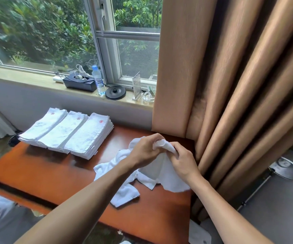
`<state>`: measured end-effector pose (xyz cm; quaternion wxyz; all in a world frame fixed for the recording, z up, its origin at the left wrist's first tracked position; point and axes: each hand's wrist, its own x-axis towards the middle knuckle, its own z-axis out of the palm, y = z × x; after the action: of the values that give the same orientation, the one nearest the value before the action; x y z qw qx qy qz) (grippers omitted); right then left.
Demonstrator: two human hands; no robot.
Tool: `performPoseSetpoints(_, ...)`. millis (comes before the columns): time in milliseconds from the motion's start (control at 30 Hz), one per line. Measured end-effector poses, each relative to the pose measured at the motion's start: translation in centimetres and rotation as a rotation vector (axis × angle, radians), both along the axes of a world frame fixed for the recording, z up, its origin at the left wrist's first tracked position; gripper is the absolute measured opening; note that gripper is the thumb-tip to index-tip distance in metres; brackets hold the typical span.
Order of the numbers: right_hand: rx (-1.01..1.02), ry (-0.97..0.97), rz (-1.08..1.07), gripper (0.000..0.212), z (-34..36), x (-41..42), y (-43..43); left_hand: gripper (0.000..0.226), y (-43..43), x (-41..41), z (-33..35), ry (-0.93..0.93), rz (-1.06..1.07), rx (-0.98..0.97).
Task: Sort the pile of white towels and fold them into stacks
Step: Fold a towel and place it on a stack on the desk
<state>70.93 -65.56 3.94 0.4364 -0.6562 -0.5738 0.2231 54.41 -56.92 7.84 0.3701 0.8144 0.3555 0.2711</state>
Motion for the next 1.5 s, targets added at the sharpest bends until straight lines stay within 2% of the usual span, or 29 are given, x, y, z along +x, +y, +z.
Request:
performPoseSetpoints(167, -0.016, 0.132, -0.086, 0.021, -0.6, 0.7, -0.2, 0.015, 0.5, -2.1, -1.1, 0.141, -0.010, -0.026)
performPoseSetpoints(233, -0.016, 0.138, -0.082, 0.021, -0.3, 0.6, -0.2, 0.014, 0.7, -2.7, -1.7, 0.133, 0.021, -0.031)
performPoseSetpoints(367, -0.036, -0.051, -0.017, 0.062, -0.1, 1.5, -1.2, 0.016, 0.0, -1.9, -2.2, 0.119, 0.050, 0.015)
performPoseSetpoints(400, -0.032, -0.129, 0.009, 0.061, 0.1, 1.8, -1.3, 0.014, -0.1, -1.5, -2.2, 0.107, 0.044, 0.020)
performPoseSetpoints(467, -0.009, -0.221, 0.011, 0.048, 1.1, 2.3, -0.8, 0.005, 0.2, -1.1, -1.6, 0.074, 0.054, -0.011)
performPoseSetpoints(533, -0.004, -0.222, 0.000, 0.028, 1.9, 2.5, 0.2, 0.015, 0.9, -1.6, -1.1, 0.039, 0.116, -0.065)
performPoseSetpoints(600, 0.007, -0.252, 0.025, 0.020, 2.3, 2.4, 0.2, 0.019, 0.8, -2.5, -1.6, -0.016, 0.169, -0.118)
performPoseSetpoints(733, 0.002, -0.282, 0.036, 0.017, 3.6, 3.4, 0.5, 0.021, 1.3, -2.4, -1.6, -0.146, 0.187, -0.174)
performPoseSetpoints(900, -0.012, -0.213, -0.004, 0.016, 4.0, 3.7, 0.5, 0.016, 1.5, -1.7, -1.5, -0.201, 0.198, -0.211)
performPoseSetpoints(1100, -0.030, -0.073, 0.019, 0.015, 3.9, 3.6, 0.6, 0.012, 2.2, -1.9, -1.7, -0.201, 0.202, -0.253)
performPoseSetpoints(1300, 0.015, 0.202, -0.038, 0.019, 4.4, 3.6, 1.0, 0.008, 2.3, -1.4, -0.9, -0.200, 0.202, -0.177)
performPoseSetpoints(1400, -0.018, 0.173, -0.003, 0.014, 4.5, 3.6, 1.0, 0.006, 2.2, -1.9, -0.8, -0.144, 0.208, -0.086)
performPoseSetpoints(1500, -0.092, 0.081, 0.052, 0.011, 4.3, 3.7, 1.0, 0.005, 2.1, -2.8, -0.8, -0.132, 0.195, -0.096)
